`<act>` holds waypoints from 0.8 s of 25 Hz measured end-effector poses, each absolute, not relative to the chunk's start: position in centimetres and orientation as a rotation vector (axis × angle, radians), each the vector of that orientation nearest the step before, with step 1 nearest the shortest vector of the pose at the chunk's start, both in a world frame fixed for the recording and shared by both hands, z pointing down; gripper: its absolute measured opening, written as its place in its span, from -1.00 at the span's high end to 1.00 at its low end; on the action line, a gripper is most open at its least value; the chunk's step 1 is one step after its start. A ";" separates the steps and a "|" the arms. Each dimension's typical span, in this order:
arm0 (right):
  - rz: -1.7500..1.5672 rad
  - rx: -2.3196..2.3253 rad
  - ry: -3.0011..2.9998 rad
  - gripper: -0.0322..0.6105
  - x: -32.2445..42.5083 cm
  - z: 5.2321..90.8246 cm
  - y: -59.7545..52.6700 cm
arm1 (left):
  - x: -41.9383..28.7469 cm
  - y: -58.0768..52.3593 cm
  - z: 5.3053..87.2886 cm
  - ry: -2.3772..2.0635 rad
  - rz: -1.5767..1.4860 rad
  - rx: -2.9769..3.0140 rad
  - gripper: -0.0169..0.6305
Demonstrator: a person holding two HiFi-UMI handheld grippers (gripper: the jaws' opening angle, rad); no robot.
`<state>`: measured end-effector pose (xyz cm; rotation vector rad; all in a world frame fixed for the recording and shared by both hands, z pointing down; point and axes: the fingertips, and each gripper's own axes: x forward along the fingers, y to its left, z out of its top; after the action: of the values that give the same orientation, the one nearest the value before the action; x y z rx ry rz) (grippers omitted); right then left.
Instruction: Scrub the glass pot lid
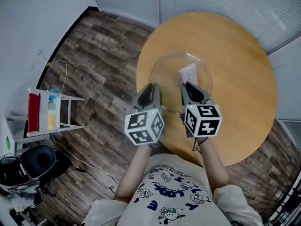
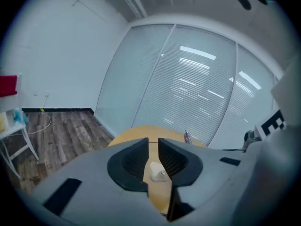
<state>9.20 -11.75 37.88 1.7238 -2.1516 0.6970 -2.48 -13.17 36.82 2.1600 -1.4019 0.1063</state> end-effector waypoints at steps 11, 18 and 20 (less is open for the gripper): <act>0.487 1.836 -2.243 0.73 9.9 34.8 -10.7 | -1.5 -12.4 32.7 -1.598 0.090 2.391 0.79; 0.376 1.872 -2.311 0.73 9.6 33.0 -10.0 | -1.0 -11.8 31.3 -1.611 0.043 2.462 0.79; 0.348 1.872 -2.333 0.73 9.4 32.6 -10.0 | -0.8 -11.8 30.9 -1.619 0.040 2.480 0.79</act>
<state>9.41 -9.96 32.57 1.8719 -2.3332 0.3484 -0.81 -11.78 30.93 2.4798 -1.6188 0.0401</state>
